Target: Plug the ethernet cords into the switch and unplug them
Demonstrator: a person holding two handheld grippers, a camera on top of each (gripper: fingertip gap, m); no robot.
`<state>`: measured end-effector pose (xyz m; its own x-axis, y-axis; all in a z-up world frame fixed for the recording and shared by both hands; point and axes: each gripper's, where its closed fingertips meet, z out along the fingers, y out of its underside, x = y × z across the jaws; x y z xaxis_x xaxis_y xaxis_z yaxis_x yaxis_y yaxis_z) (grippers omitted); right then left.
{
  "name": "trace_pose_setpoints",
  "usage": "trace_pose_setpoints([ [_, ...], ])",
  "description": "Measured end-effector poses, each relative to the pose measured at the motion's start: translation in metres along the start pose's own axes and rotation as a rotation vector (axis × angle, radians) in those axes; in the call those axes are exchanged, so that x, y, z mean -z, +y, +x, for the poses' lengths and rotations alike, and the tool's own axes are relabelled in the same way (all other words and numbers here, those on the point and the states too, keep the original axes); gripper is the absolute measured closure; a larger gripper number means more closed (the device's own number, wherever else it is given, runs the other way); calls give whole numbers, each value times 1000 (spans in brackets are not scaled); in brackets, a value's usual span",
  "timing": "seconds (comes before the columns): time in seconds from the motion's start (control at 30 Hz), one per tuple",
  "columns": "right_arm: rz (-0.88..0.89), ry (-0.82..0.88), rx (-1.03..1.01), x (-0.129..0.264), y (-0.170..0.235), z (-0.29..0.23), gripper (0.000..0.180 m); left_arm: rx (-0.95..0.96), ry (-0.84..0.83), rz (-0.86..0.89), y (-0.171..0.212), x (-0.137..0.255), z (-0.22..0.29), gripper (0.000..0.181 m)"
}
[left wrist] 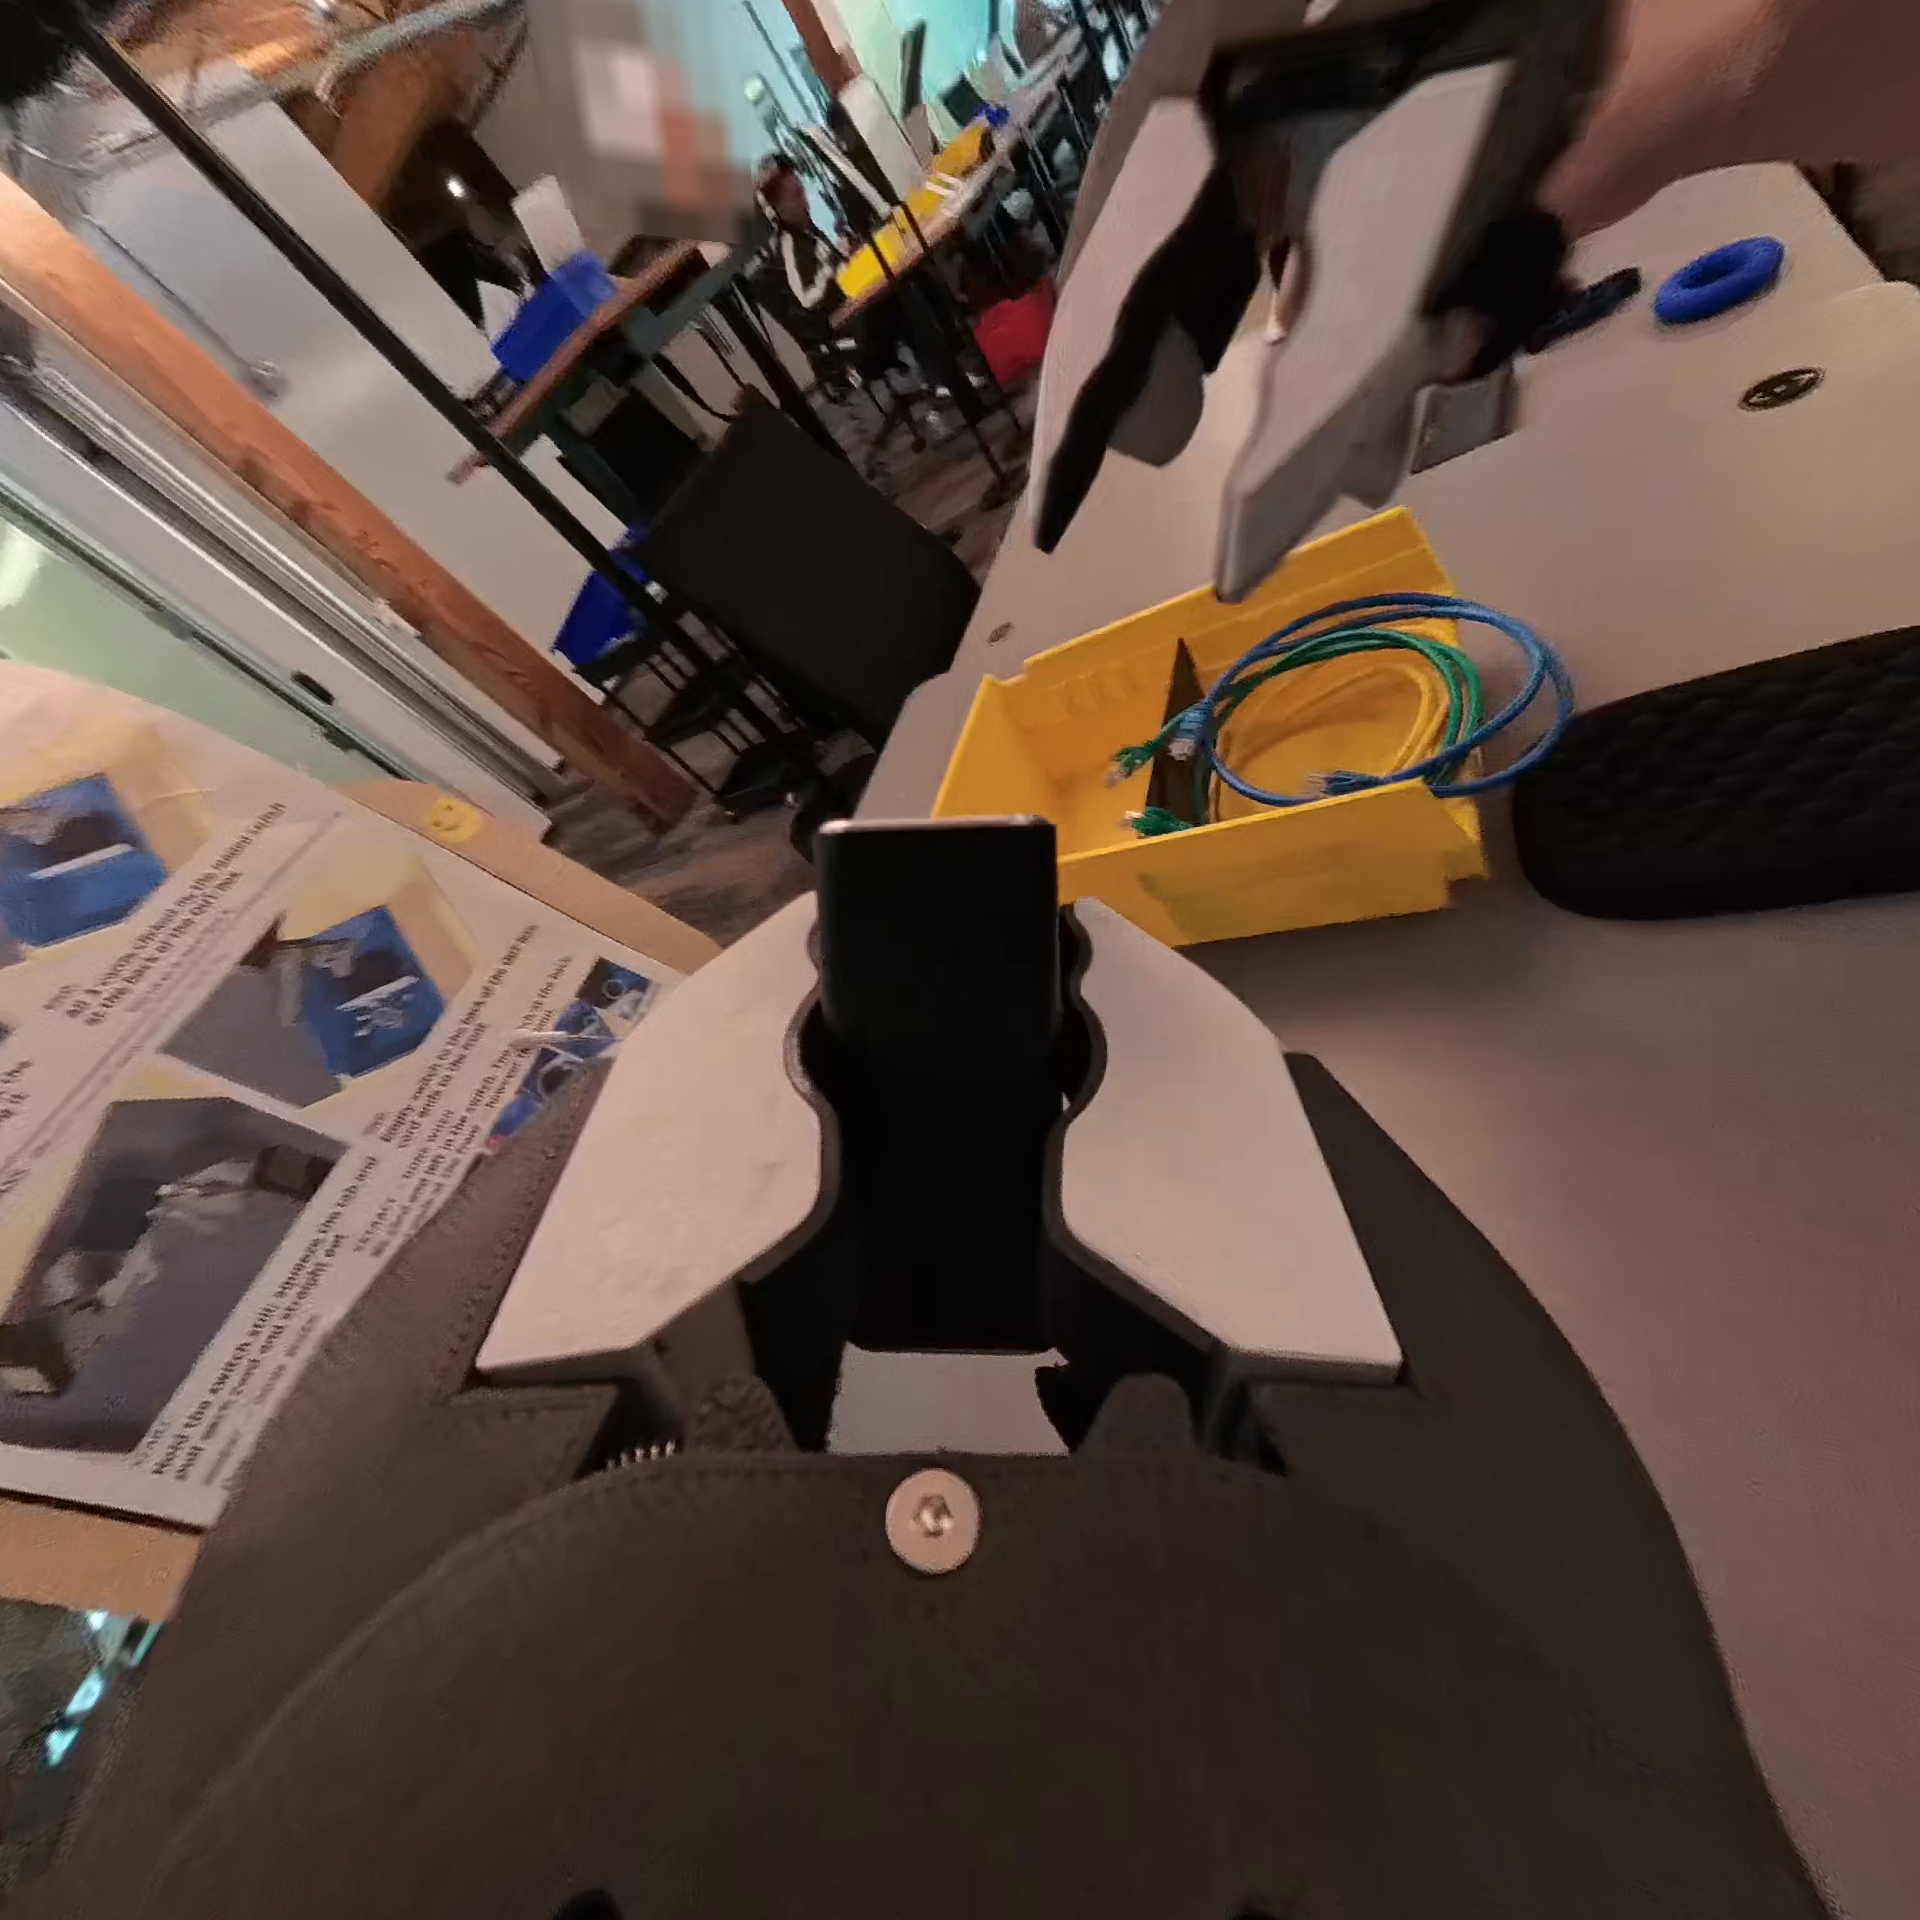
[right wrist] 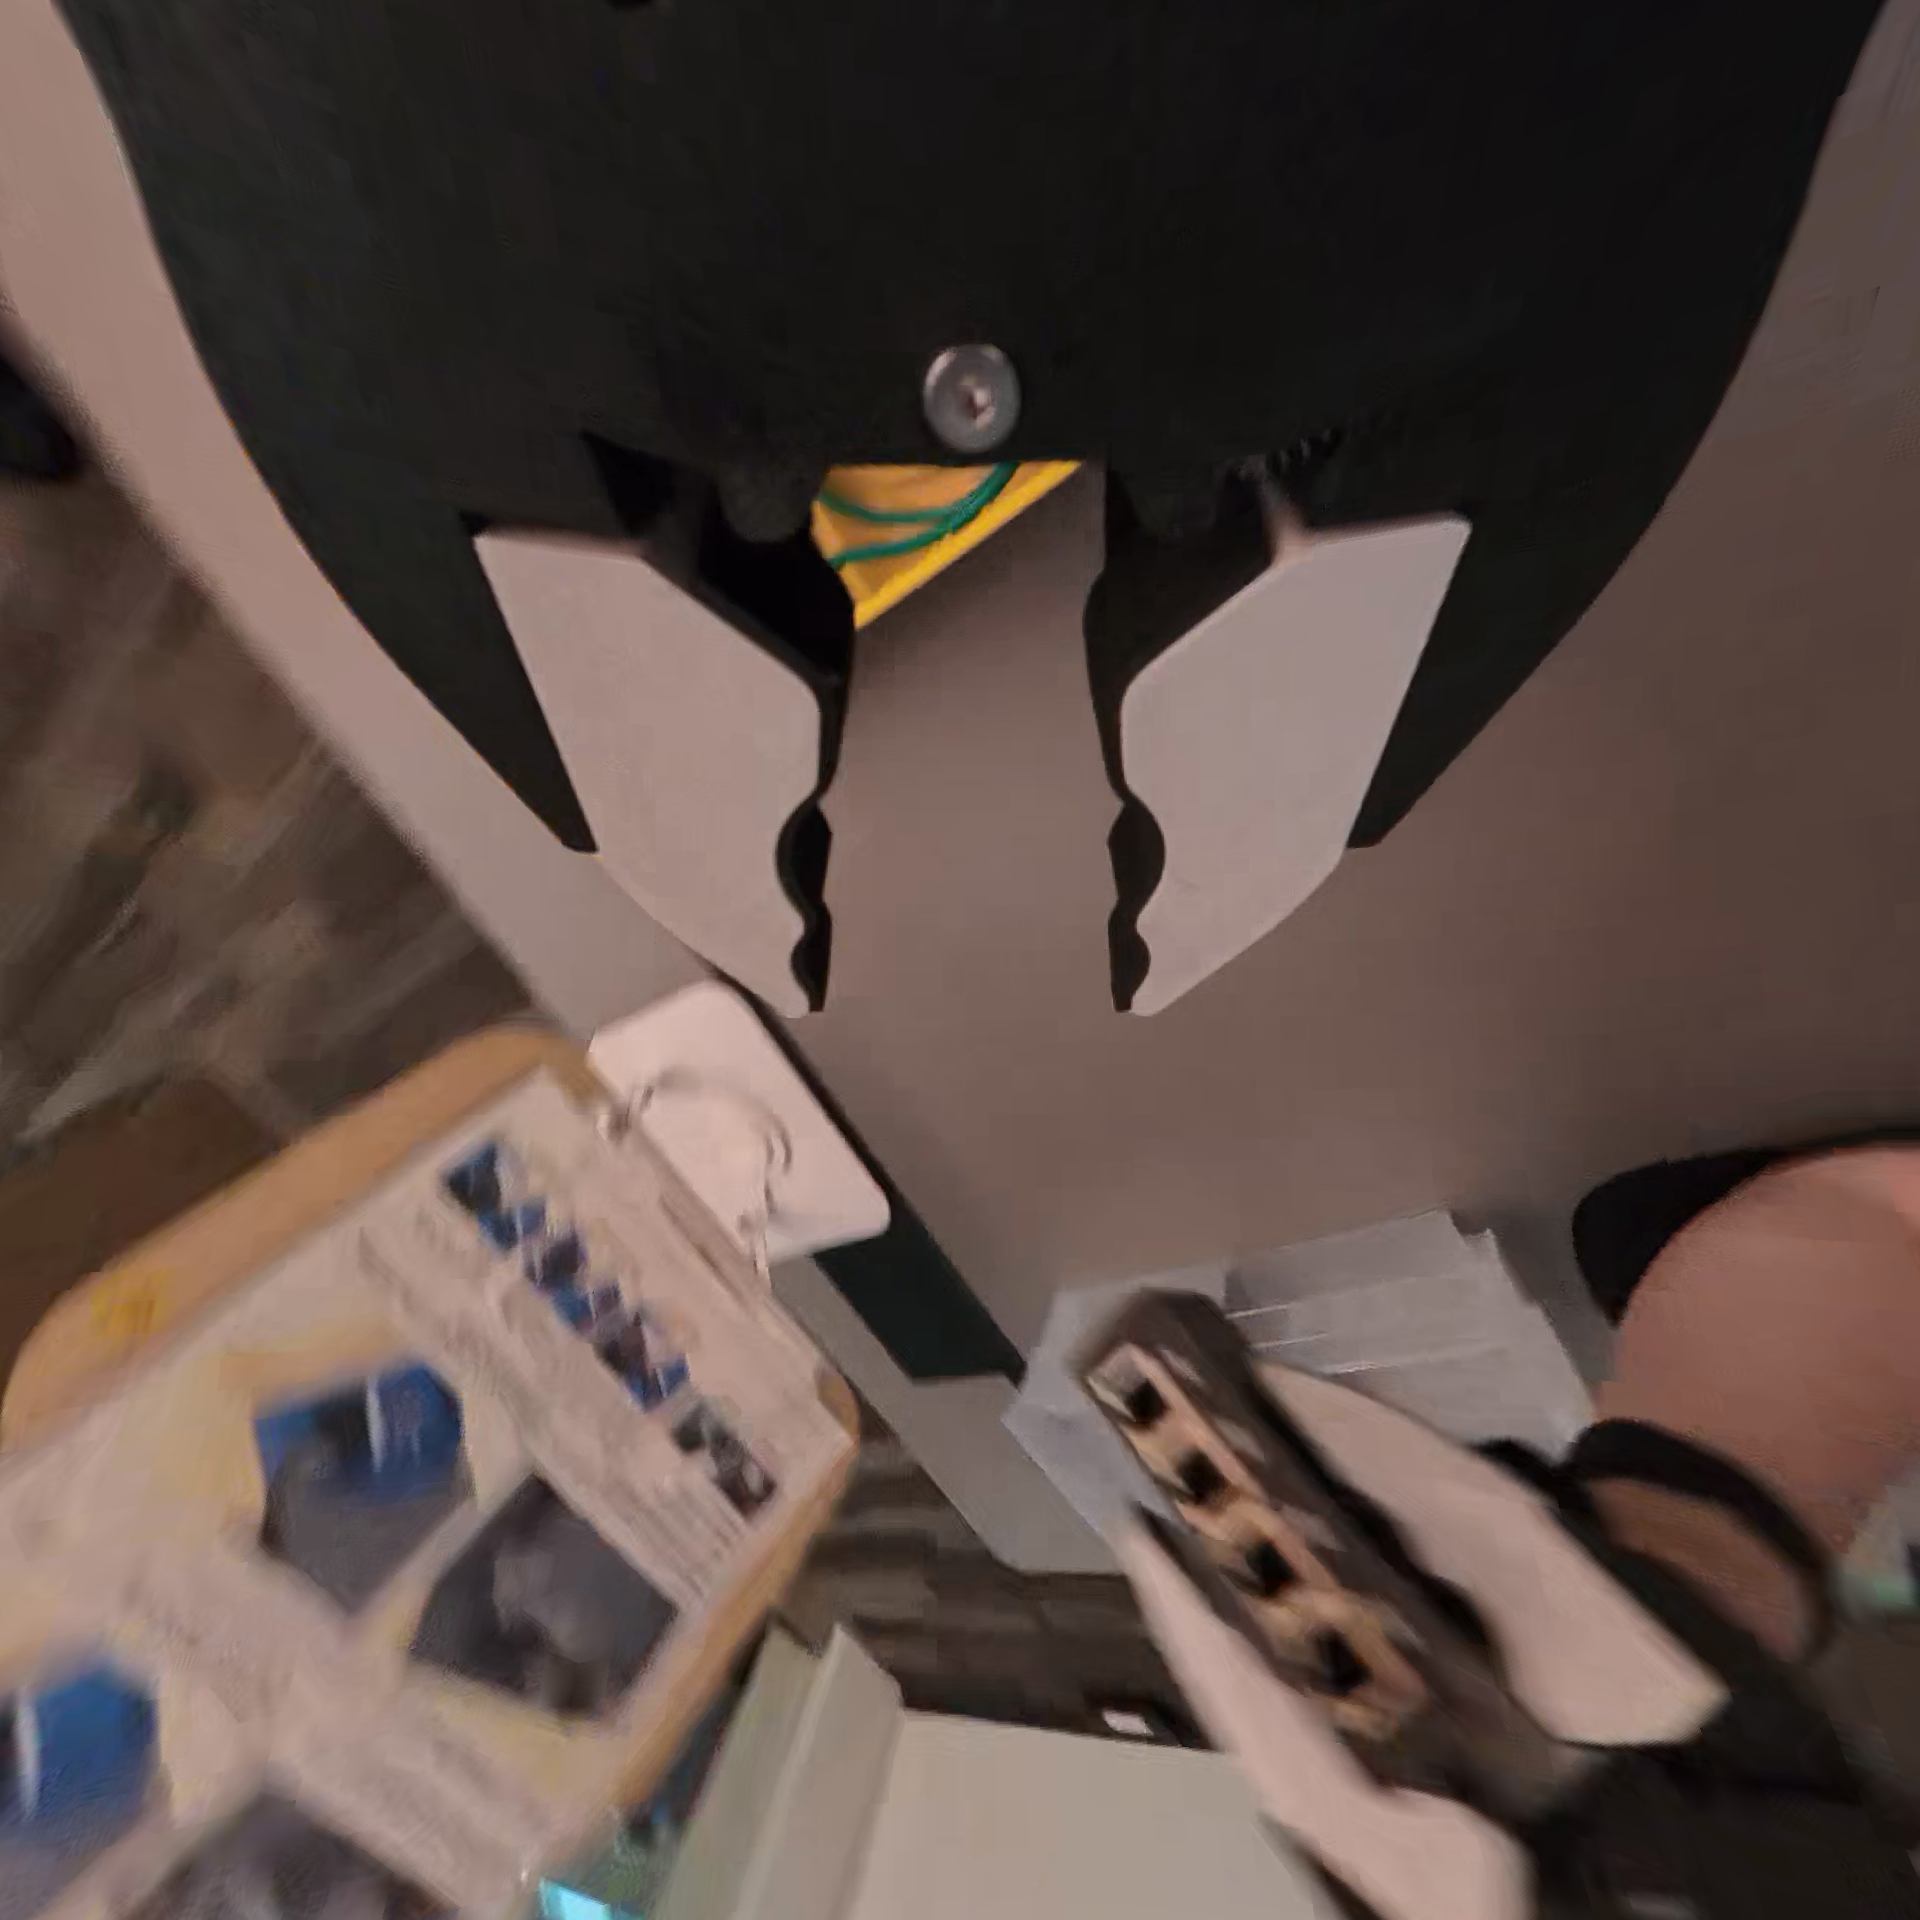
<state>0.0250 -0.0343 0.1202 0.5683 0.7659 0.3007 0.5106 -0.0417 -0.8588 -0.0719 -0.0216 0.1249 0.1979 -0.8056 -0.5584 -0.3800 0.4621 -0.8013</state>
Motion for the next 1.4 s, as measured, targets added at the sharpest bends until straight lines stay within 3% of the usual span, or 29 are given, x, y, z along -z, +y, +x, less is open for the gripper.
trace_pose_setpoints([
  [0.1, 32, -1, 242, -19, -22, -46, 121, -5, 77, 14, -3, -5, 16, 143],
  [0.23, 22, -12, 333, -45, -28, -73, 115, 22, 228, 114, -20, -4, 42, 144],
  [0.27, 0, -22, 346, -49, -26, -76, 118, 26, 285, 141, -24, -2, 51, 144],
  [0.33, -36, -78, 389, -54, -19, -85, 144, 38, 391, 178, -26, 2, 65, 144],
  [0.43, -82, -66, 393, -54, -11, -83, 146, 80, 438, 186, -23, 7, 64, 135],
  [0.6, -234, 179, 401, -33, 21, -8, 146, 187, 288, 173, -10, 17, 18, 116],
  [0.7, -492, 444, 467, -5, 68, 79, 146, 220, 205, 129, 4, 23, -5, 115],
  [0.77, -699, 507, 446, 6, 113, 125, 146, 224, 164, 110, 8, 26, -13, 115],
  [0.9, -943, 437, 162, -4, 200, 171, 146, 225, 152, 100, 8, 28, -15, 115],
  [1.0, -1008, 350, -92, -22, 248, 180, 147, 202, 141, 67, 12, 26, -13, 115],
  [1.13, -1060, 176, -248, -42, 287, 169, 147, 187, 144, 56, 12, 25, -11, 115],
  [1.27, -1039, -6, -234, -52, 302, 157, 146, 194, 151, 71, 10, 26, -12, 115],
  [1.4, -991, -56, -154, -56, 304, 160, 145, 192, 162, 68, 11, 26, -11, 116],
])
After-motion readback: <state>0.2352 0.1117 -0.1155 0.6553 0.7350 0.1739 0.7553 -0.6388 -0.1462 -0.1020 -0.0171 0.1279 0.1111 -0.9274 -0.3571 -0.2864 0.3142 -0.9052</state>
